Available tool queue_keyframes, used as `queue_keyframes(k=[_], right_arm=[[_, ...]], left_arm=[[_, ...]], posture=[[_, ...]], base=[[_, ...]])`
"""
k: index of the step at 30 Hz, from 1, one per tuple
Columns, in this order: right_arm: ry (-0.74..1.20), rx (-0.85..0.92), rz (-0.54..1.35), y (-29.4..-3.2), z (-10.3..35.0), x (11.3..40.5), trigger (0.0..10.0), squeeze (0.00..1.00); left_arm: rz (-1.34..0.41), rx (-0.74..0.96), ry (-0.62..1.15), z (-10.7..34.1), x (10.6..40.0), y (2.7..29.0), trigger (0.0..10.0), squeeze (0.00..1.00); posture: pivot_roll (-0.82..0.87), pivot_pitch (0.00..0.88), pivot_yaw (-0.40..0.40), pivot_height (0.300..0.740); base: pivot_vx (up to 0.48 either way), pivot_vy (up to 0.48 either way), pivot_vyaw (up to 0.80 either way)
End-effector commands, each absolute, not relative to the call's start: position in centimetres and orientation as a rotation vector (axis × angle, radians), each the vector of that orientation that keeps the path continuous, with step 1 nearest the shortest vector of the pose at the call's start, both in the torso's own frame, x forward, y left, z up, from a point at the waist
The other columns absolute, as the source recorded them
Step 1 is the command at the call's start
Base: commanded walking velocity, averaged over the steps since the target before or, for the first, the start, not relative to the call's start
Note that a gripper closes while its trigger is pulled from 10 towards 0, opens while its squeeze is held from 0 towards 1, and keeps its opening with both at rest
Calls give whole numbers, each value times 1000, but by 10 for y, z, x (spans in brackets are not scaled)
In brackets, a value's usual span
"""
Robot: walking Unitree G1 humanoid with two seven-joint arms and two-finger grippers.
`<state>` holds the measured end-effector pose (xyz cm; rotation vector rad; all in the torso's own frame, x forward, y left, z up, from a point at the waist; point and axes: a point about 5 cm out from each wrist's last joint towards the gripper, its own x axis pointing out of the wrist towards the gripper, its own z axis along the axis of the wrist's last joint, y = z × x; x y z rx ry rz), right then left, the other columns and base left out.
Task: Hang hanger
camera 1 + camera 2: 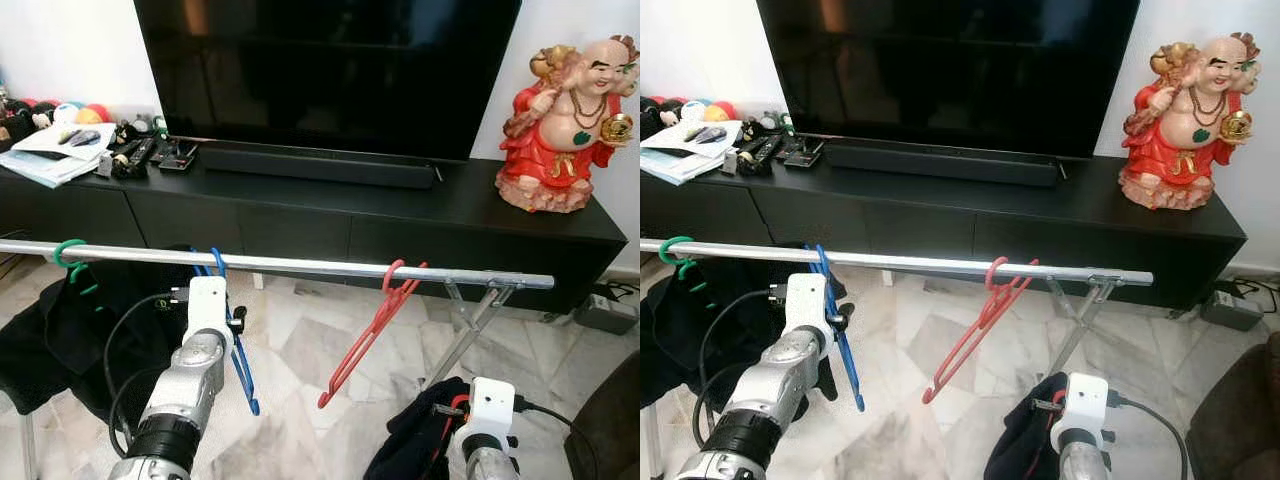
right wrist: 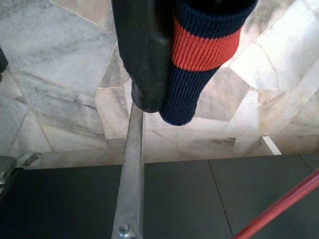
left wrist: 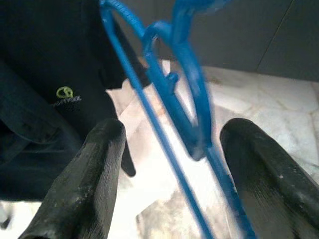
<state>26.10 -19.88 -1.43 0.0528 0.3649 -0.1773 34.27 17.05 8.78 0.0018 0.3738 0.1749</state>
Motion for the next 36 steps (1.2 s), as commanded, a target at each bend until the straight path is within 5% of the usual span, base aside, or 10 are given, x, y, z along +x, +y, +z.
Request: queue_keyframes(k=[1, 20, 21, 36], right_arm=[[350, 47, -172, -199, -11, 264, 10000, 0], [347, 56, -164, -194, -10, 267, 10000, 0], [347, 56, -165, -194, -10, 267, 10000, 0], [351, 58, -163, -193, -11, 266, 10000, 0]], left_arm=[[192, 1, 381, 87, 343, 172, 10000, 0], [81, -56, 310, 85, 348, 164, 9843, 0], [88, -65, 314, 82, 348, 166, 0, 0], [85, -79, 278, 82, 350, 168, 0, 0]], posture=[[86, 36, -2, 740], [84, 18, 6, 740], [79, 19, 6, 740], [83, 23, 5, 740]], base=[[0, 0, 0], [0, 0, 0], [0, 0, 0], [0, 0, 0]])
